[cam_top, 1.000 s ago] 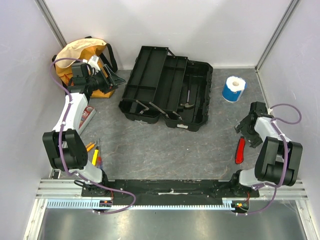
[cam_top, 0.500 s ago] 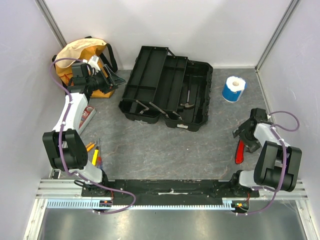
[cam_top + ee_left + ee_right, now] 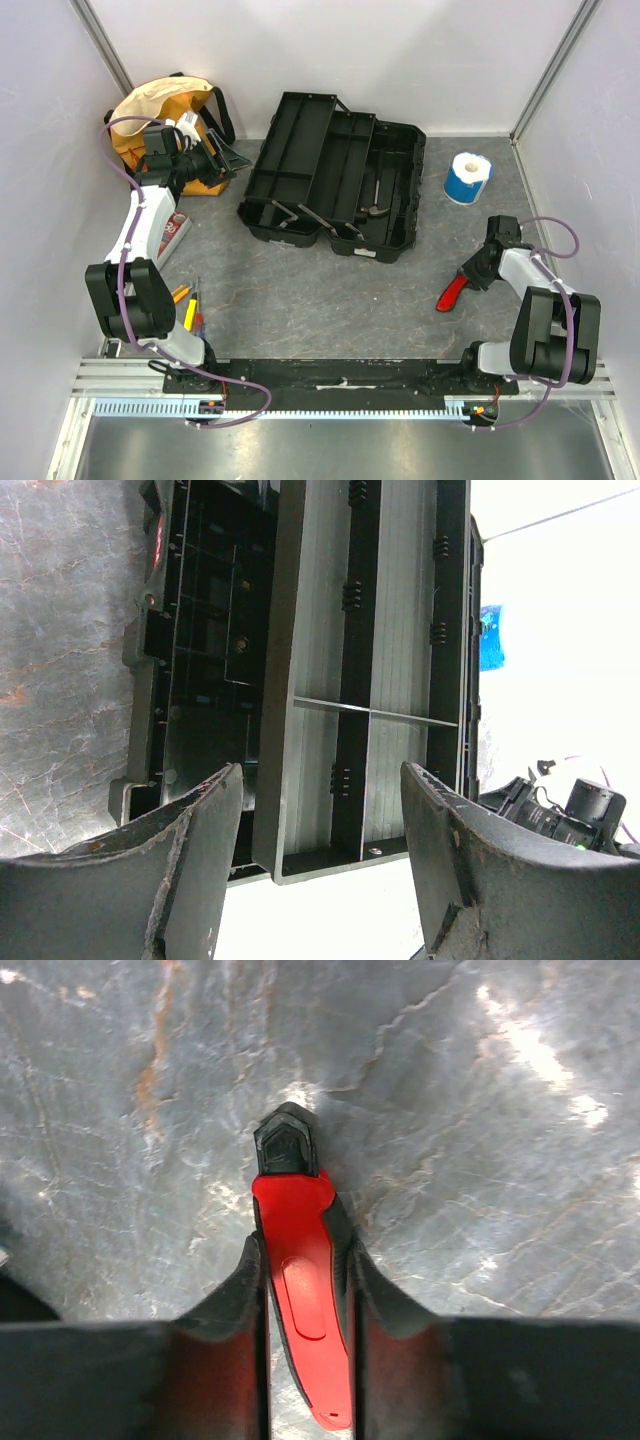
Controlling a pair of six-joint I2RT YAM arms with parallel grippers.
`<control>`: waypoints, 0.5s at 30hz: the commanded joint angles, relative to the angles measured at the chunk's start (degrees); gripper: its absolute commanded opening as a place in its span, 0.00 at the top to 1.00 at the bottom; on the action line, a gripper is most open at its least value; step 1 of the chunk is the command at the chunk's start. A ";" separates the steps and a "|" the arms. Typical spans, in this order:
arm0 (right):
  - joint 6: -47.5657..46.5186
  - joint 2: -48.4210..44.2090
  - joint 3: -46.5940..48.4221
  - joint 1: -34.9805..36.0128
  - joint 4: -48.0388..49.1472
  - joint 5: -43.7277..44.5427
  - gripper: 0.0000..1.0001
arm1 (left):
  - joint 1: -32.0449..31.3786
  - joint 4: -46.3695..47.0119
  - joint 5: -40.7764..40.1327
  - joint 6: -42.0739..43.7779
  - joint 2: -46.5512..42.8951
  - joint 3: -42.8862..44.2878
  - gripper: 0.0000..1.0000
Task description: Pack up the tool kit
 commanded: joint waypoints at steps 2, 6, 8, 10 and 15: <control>-0.37 3.30 0.25 2.76 -2.10 -1.66 0.88 | -0.18 0.85 0.52 1.48 -1.46 0.01 0.30; -1.51 3.74 2.79 4.17 -1.93 0.80 0.97 | -0.18 0.77 0.43 1.48 -1.55 0.01 0.30; -2.22 3.04 4.73 5.39 -1.93 2.73 1.00 | -0.18 0.85 0.43 1.48 -1.47 0.01 0.30; -2.83 1.72 7.18 6.27 -1.93 4.49 1.00 | -0.18 0.85 0.43 1.39 -1.46 0.01 0.30; -4.85 -1.27 18.42 7.42 -3.50 7.48 1.00 | -0.18 0.85 0.43 1.30 -1.47 0.18 0.30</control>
